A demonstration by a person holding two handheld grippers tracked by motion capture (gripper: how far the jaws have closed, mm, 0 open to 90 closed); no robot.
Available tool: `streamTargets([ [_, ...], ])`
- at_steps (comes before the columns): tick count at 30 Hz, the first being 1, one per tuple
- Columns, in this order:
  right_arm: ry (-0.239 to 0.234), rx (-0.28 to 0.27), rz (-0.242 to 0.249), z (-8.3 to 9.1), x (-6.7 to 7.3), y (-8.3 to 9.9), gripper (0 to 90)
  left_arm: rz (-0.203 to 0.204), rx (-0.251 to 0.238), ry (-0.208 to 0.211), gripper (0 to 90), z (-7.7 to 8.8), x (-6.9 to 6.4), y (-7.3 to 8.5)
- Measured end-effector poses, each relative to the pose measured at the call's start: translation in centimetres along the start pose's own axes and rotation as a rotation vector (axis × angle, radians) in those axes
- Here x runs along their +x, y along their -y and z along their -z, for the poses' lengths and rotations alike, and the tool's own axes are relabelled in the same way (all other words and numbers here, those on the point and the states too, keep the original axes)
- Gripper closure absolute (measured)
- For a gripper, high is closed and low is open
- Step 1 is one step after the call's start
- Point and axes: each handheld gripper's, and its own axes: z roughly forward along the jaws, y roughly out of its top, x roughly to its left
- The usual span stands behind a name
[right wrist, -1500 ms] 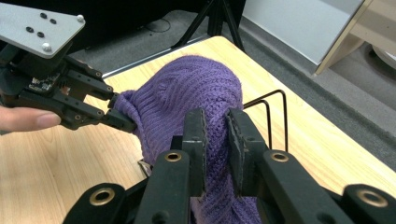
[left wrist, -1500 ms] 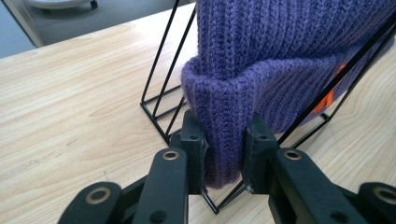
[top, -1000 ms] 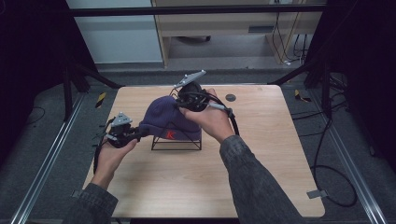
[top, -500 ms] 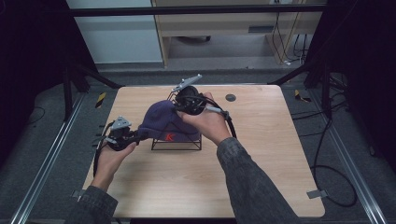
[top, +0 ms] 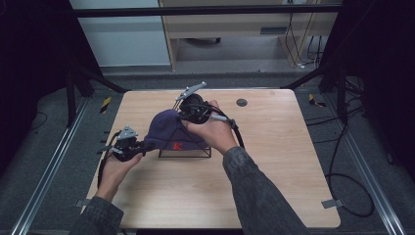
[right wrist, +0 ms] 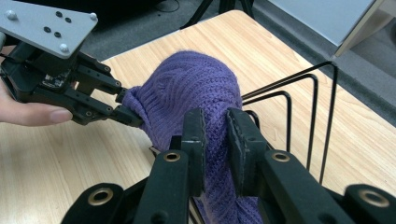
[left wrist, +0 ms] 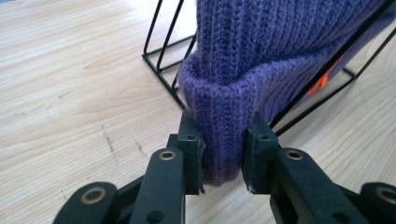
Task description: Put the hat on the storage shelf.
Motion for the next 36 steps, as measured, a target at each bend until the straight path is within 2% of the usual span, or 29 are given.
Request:
streamTargets([
  [10,0.009,0.031,-0.007,-0.7,0.1,-0.1,76.9,0.014,0.022,0.01,70.1,-0.8,0.2,0.6],
  [17,0.011,0.035,-0.021,-0.8,0.0,-0.3,74.3,0.014,0.033,-0.007,69.2,-1.0,0.2,0.6],
  [27,0.003,-0.012,-0.04,-0.4,0.5,-0.6,67.9,0.007,0.048,-0.025,67.6,-1.1,0.4,0.9],
  [31,-0.004,-0.024,-0.042,0.0,0.7,-0.8,65.4,0.065,0.022,0.003,66.4,-0.9,0.8,1.2],
  [36,0.002,-0.033,-0.054,0.6,0.4,-1.1,62.6,0.044,0.027,-0.006,65.1,-0.8,0.6,1.2],
])
